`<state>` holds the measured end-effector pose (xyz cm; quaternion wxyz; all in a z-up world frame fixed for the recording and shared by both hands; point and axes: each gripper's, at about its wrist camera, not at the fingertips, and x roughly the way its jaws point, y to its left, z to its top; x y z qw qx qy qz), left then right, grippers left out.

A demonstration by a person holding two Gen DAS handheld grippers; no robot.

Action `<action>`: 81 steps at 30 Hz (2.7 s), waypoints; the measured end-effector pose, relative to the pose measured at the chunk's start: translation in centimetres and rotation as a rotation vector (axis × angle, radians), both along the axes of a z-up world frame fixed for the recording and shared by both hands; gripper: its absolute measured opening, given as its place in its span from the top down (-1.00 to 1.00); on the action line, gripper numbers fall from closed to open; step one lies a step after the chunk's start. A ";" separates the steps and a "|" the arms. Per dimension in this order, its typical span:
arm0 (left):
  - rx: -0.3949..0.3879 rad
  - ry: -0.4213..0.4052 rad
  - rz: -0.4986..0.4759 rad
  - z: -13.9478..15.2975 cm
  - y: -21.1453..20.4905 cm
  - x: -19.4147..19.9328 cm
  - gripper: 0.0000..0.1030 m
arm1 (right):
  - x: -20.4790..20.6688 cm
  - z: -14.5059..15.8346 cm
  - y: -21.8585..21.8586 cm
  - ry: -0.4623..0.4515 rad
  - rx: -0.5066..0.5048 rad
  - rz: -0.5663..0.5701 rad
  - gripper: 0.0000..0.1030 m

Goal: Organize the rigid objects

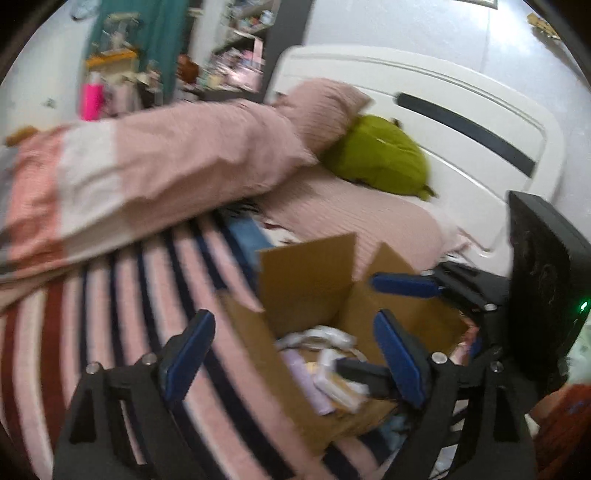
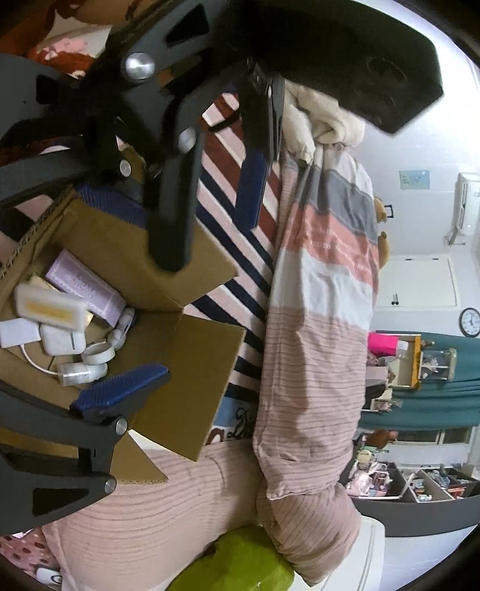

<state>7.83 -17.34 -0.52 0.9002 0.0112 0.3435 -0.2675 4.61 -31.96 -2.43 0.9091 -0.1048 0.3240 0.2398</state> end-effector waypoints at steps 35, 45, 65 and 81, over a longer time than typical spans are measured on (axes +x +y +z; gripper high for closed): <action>0.045 -0.101 0.500 0.7 14.4 -5.5 -0.67 | -3.3 3.4 2.5 -0.104 0.108 -0.017 -0.85; 0.052 -0.104 0.504 0.8 14.5 -5.6 -0.67 | -3.2 3.4 2.4 -0.104 0.108 -0.013 -0.85; 0.056 -0.104 0.507 0.9 14.4 -5.7 -0.67 | -3.4 3.3 2.6 -0.104 0.109 -0.015 -0.85; 0.057 -0.107 0.500 1.1 14.6 -5.9 -0.67 | -3.6 3.1 2.6 -0.099 0.113 -0.019 -0.85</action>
